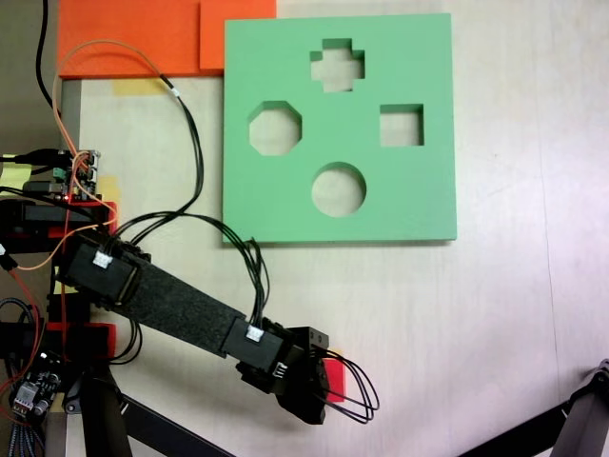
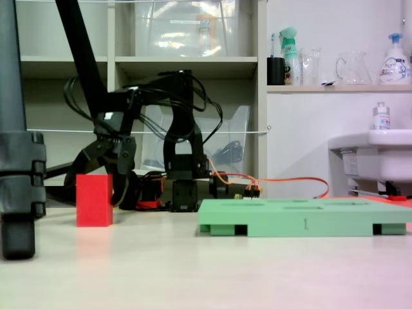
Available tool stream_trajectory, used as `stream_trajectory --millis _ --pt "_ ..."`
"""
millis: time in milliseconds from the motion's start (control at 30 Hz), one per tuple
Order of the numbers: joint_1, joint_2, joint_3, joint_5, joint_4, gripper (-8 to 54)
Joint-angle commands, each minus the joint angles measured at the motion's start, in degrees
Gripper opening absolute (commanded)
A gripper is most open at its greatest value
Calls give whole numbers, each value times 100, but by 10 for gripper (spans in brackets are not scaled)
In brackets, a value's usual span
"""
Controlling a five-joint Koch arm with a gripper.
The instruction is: Put the square block into the corresponding hole
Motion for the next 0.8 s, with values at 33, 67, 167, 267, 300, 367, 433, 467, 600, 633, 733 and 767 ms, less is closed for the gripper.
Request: stream_trajectory --millis 33,67,167,267,300,367,433,467,600,633,733,767 --pt "97 44 9 35 -229 426" --pt "88 35 62 35 -237 411" --pt "79 44 281 35 -343 353" --pt "132 211 712 44 -633 285" --pt "158 255 835 44 -729 260" --pt "237 448 1204 123 -1055 158" --pt "281 615 1573 299 -1397 121" --pt "272 624 1626 343 -1424 121" --pt "149 615 1696 325 -1424 121" --pt "123 615 1714 316 -1424 121" --pt "62 615 1775 299 -1424 121" --pt "35 615 1793 299 -1424 121"
